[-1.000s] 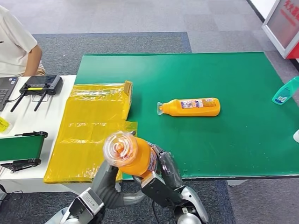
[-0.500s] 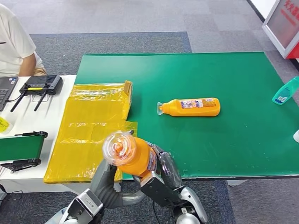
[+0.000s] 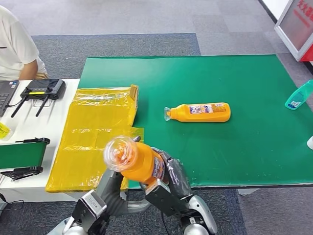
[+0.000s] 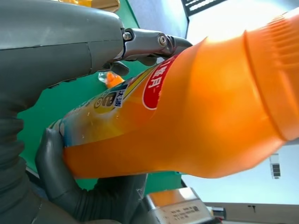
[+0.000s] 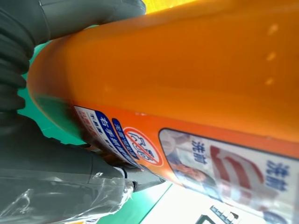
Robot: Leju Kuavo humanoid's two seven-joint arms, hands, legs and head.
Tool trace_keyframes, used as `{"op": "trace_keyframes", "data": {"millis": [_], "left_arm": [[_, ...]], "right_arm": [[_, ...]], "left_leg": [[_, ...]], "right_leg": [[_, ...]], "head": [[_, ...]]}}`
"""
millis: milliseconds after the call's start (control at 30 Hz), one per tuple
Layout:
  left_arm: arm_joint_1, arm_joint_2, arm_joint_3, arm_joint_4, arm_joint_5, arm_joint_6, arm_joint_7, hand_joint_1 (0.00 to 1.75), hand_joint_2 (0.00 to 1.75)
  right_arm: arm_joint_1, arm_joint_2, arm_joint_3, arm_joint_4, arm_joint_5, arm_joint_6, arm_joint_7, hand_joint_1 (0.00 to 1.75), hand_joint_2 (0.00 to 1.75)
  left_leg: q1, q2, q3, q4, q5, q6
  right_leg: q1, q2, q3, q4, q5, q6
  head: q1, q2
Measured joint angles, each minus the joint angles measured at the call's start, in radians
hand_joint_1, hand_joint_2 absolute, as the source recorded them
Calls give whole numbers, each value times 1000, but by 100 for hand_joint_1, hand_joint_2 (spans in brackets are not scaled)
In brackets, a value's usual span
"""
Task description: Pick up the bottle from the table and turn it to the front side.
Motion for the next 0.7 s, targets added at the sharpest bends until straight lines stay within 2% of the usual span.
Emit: {"op": "trace_keyframes", "data": {"millis": [200, 567, 700], "left_arm": [[-39, -21, 13, 26, -3, -4, 3, 0, 175], [-49, -29, 21, 46, -11, -4, 3, 0, 175], [-50, -30, 24, 51, -13, -3, 3, 175, 175]], "right_arm": [[-14, -13, 36, 14, -3, 11, -19, 175, 175], [-21, -25, 56, 33, -18, 9, -25, 175, 175], [-22, -26, 57, 39, -22, 9, -25, 175, 175]], "left_leg": [[0, 0, 0, 0, 0, 0], [0, 0, 0, 0, 0, 0], [0, 0, 0, 0, 0, 0]], "right_leg": [[0, 0, 0, 0, 0, 0], [0, 0, 0, 0, 0, 0], [0, 0, 0, 0, 0, 0]], "head": [[0, 0], [0, 0], [0, 0]]}}
